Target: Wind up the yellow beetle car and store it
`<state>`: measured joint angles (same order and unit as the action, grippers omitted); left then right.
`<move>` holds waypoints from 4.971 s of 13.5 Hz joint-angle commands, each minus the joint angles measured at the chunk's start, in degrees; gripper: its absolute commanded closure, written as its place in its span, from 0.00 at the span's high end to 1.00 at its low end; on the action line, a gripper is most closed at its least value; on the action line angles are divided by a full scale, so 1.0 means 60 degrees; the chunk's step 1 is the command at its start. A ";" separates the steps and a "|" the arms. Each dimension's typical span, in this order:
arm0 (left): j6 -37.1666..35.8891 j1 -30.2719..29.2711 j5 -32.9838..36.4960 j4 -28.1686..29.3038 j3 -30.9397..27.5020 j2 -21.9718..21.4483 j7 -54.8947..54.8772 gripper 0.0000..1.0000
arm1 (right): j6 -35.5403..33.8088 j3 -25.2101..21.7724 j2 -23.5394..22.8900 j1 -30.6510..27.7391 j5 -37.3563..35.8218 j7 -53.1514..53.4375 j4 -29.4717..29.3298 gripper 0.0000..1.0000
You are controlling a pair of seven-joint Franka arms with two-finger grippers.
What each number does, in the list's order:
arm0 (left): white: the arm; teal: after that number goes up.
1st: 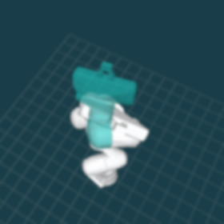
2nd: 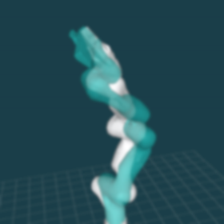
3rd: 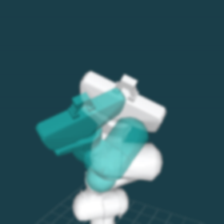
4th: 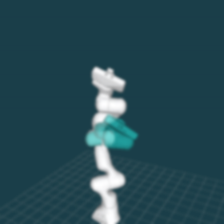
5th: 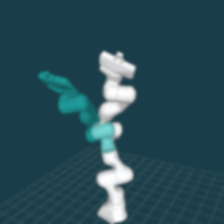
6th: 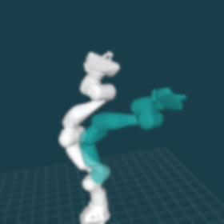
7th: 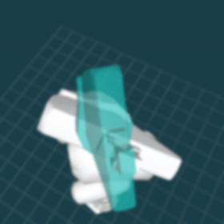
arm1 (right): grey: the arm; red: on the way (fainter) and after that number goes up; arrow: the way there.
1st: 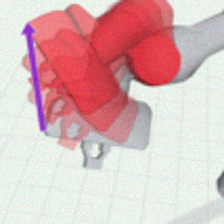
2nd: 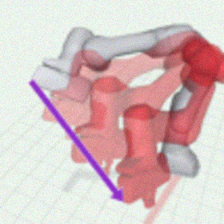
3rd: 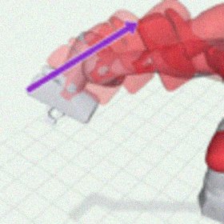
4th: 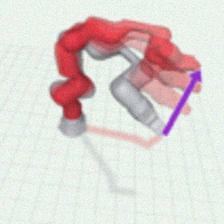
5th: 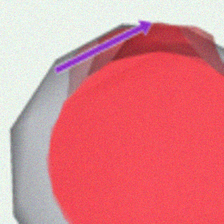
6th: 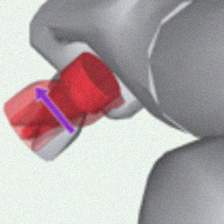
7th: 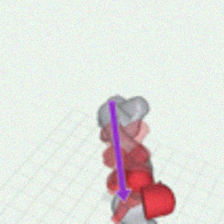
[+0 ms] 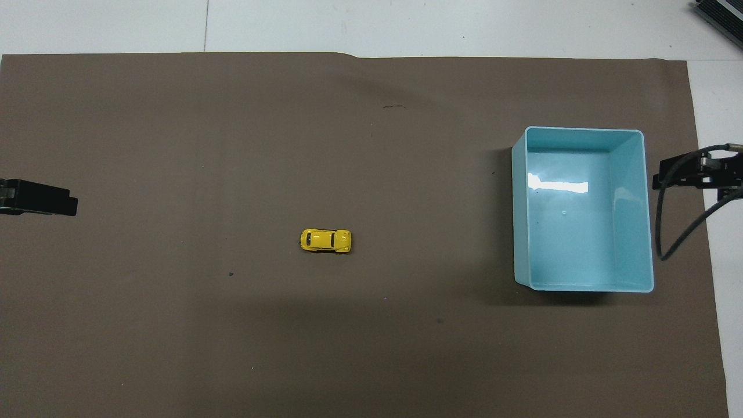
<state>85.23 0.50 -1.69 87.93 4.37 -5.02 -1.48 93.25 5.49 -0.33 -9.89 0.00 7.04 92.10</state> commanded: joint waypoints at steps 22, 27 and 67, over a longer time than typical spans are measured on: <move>0.0223 0.0210 -0.0172 0.0462 -0.0025 -0.0013 0.2980 1.00 | -0.0483 0.0125 0.0158 0.0110 0.0015 -0.0896 -0.0146 1.00; 0.0223 0.0385 -0.0363 0.0549 0.0004 0.0002 0.5808 1.00 | -0.0659 0.0111 0.0217 0.0080 0.0146 -0.0925 -0.0130 1.00; 0.5642 0.4779 -0.0612 0.3213 0.0004 0.3342 2.1604 1.00 | -0.0644 0.0111 0.0217 0.0095 0.0161 -0.0925 -0.0130 1.00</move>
<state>116.17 27.52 -6.62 102.14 5.43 17.39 127.06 89.97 5.73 0.35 -8.65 -0.35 2.25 91.30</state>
